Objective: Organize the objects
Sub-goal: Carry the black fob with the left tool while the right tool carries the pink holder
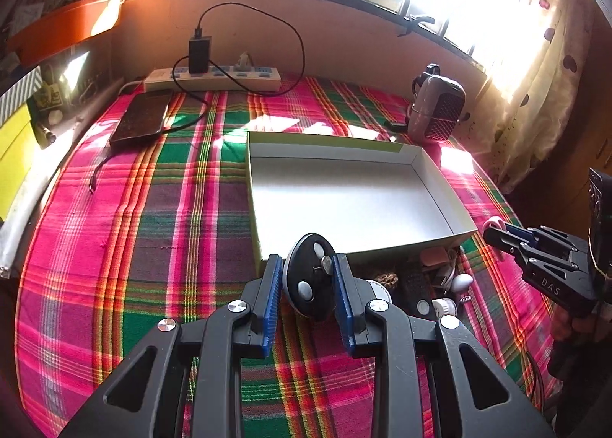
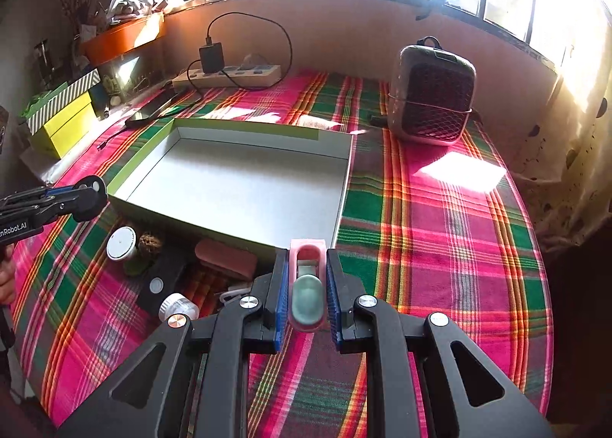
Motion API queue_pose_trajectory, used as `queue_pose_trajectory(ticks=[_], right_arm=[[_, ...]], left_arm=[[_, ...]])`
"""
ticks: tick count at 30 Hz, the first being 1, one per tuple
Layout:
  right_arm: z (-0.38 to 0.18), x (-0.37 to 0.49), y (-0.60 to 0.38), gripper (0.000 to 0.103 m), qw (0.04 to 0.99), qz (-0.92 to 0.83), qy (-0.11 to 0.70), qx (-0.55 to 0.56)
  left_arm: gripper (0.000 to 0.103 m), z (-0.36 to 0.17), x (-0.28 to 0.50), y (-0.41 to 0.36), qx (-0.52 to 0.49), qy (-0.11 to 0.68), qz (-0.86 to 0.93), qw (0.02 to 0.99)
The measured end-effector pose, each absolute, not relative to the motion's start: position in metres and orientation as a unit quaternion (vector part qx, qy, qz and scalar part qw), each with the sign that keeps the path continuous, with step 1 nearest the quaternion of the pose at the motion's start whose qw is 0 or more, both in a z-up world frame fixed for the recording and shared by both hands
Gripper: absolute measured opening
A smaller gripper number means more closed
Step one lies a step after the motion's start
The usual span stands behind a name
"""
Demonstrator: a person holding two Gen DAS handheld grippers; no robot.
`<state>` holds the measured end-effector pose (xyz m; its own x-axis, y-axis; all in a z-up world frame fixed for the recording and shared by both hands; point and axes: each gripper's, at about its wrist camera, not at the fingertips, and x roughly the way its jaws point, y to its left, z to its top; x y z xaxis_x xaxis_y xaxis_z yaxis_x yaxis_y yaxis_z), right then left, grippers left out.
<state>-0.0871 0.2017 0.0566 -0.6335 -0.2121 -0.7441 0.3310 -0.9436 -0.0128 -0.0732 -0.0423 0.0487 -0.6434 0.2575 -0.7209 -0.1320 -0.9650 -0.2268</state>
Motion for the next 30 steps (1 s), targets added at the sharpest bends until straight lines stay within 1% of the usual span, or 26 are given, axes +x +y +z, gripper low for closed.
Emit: queue_pose_trajectory(ticks=[12,30], right_arm=[[0.064,-0.122,0.181,0.019,0.157,-0.897,0.071,0.408],[0.042,-0.192,0.164,0.019,0.132,-0.889,0.067,0.432]], left_arm=[[0.024,0.052,-0.11,-0.034,-0.413,-0.071,0.901,0.114],[0.024,0.033,-0.175,-0.019,-0.434,-0.06,0.891,0.117]])
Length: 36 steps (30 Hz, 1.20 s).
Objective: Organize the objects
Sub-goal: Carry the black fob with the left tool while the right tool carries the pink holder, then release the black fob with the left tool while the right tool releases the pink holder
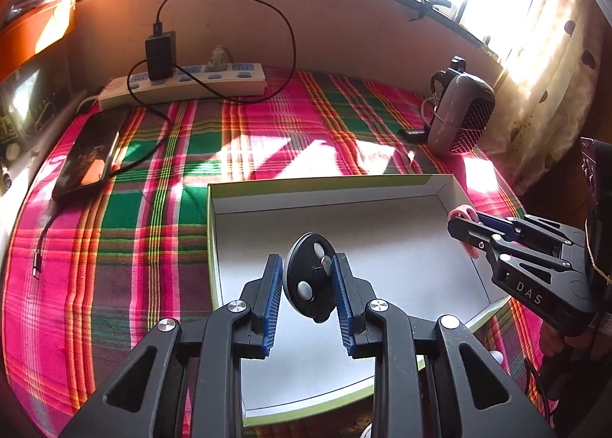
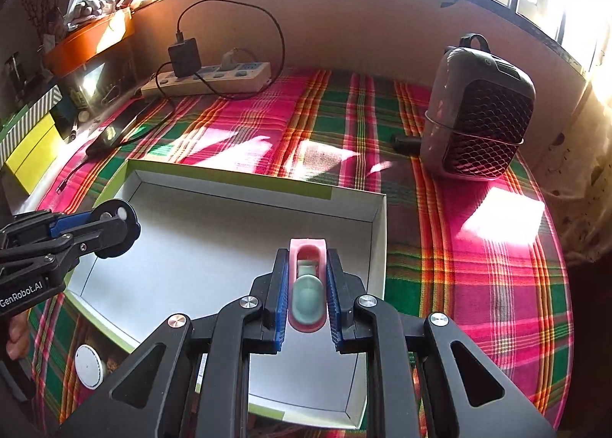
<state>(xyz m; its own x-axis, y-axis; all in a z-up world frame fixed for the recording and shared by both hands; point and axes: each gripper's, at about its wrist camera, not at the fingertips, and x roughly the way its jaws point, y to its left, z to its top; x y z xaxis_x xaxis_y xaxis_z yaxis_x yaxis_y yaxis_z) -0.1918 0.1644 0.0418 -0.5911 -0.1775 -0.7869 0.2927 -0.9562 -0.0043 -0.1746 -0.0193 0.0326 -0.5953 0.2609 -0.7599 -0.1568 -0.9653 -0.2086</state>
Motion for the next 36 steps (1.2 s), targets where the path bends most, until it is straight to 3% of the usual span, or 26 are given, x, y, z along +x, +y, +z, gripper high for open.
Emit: queue_pose_trajectory(ticks=[36], right_arm=[[0.016,-0.223,0.153,0.019,0.115,-0.883,0.089,0.446]], left_arm=[[0.025,0.015,-0.203,-0.009,-0.448,-0.027,0.888,0.105]])
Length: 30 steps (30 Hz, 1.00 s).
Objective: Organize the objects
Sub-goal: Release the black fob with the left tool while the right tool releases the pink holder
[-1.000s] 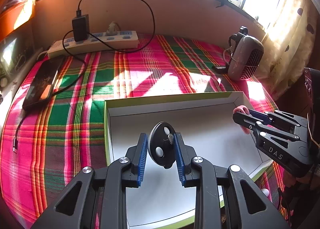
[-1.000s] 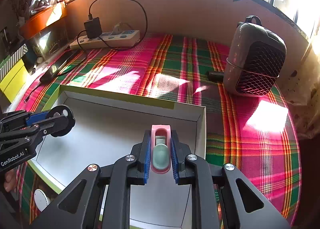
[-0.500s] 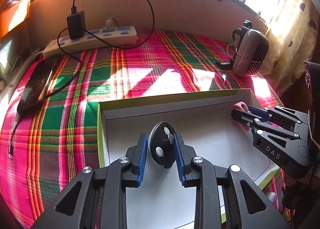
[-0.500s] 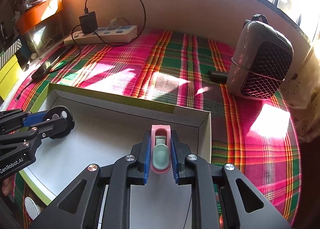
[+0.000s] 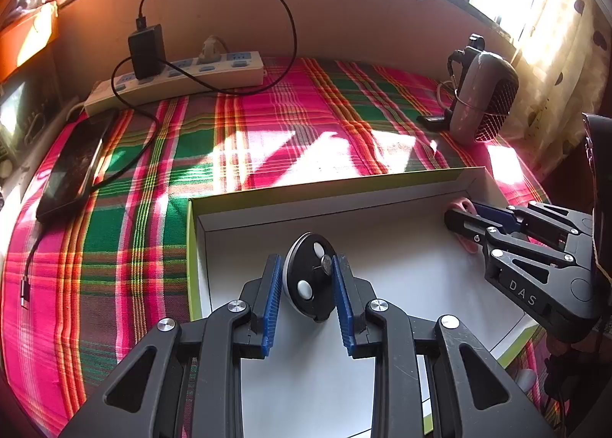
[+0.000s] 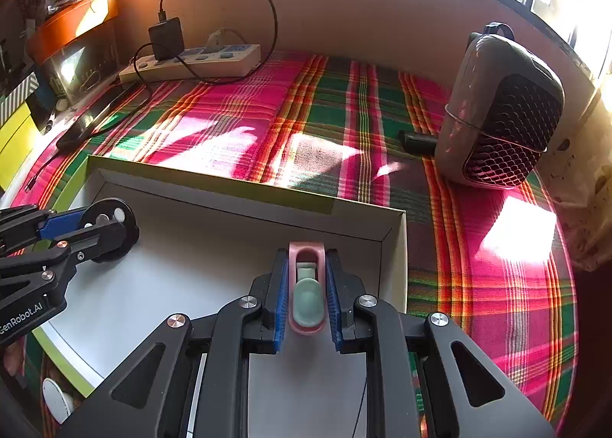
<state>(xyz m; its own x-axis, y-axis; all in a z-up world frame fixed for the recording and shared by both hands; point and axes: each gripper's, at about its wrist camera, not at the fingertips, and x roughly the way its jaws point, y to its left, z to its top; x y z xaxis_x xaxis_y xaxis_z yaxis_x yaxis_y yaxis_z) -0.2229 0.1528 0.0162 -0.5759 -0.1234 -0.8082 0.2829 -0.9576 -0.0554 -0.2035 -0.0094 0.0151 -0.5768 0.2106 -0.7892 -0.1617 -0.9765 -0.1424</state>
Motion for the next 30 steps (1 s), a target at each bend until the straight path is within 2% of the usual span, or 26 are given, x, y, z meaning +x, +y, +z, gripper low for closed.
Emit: queue_pose_trajectory(ticks=[9,13,19,22,30], right_arm=[[0.016,-0.221,0.153,0.022,0.113,-0.884,0.092,0.444],[0.016,-0.22,0.154,0.034,0.112,-0.885,0.092,0.443],[0.018,-0.217,0.154,0.037,0.113,-0.886,0.09,0.44],[0.02,-0.214,0.154,0.044,0.115,-0.888,0.089,0.436],[0.027,-0.204,0.154,0.044,0.113,-0.892,0.086,0.429]], left_arm=[[0.025,0.015,-0.203,-0.009,-0.448,-0.028,0.888,0.105],[0.026,0.015,-0.203,-0.009,-0.447,-0.027,0.888,0.101],[0.029,0.017,-0.202,-0.011,-0.446,-0.03,0.889,0.099],[0.03,0.018,-0.199,-0.012,-0.445,-0.032,0.889,0.099],[0.031,0.024,-0.186,-0.014,-0.435,-0.035,0.894,0.099]])
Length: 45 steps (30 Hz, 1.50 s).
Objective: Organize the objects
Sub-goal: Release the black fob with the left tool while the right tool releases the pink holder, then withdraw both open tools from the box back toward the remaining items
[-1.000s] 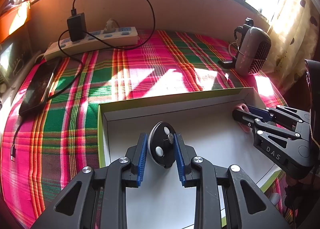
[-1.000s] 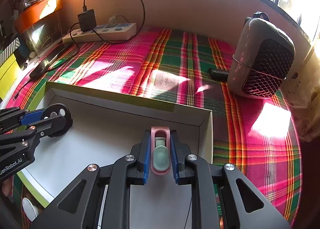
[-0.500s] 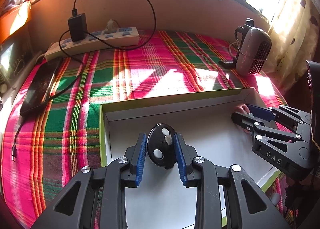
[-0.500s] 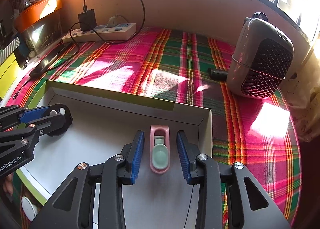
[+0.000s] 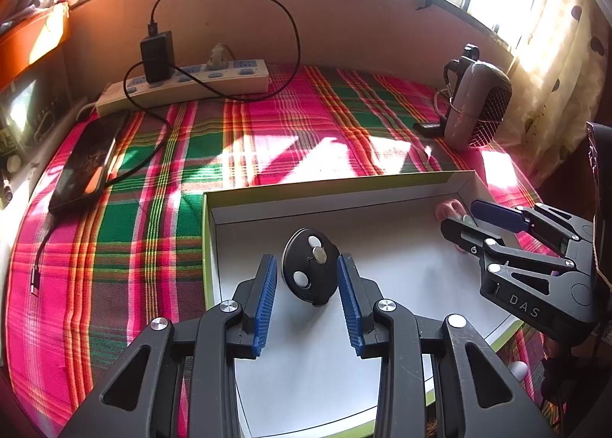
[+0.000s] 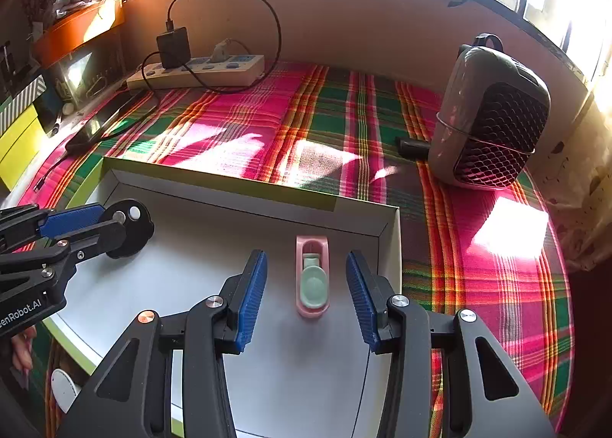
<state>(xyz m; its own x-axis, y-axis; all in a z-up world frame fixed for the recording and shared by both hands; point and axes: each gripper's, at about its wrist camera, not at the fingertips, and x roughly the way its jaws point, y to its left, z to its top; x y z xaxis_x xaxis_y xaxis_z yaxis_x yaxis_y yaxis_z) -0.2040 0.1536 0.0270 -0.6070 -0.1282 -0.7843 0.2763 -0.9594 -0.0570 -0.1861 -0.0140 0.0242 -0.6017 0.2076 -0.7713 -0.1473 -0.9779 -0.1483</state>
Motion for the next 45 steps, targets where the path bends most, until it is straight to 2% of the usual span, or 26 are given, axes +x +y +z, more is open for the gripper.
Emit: queue_pose_trajectory(ticks=[22,45], right_arm=[[0.053,-0.138,0.171,0.045,0.103,-0.914,0.059,0.388],[0.042,-0.069,0.19,0.044,0.111,-0.914,0.042,0.389]], left_arm=[[0.031,0.052,-0.118,-0.024,-0.383,-0.039,0.918,0.092],[0.032,0.033,-0.062,-0.033,-0.4,-0.076,0.902,0.143]])
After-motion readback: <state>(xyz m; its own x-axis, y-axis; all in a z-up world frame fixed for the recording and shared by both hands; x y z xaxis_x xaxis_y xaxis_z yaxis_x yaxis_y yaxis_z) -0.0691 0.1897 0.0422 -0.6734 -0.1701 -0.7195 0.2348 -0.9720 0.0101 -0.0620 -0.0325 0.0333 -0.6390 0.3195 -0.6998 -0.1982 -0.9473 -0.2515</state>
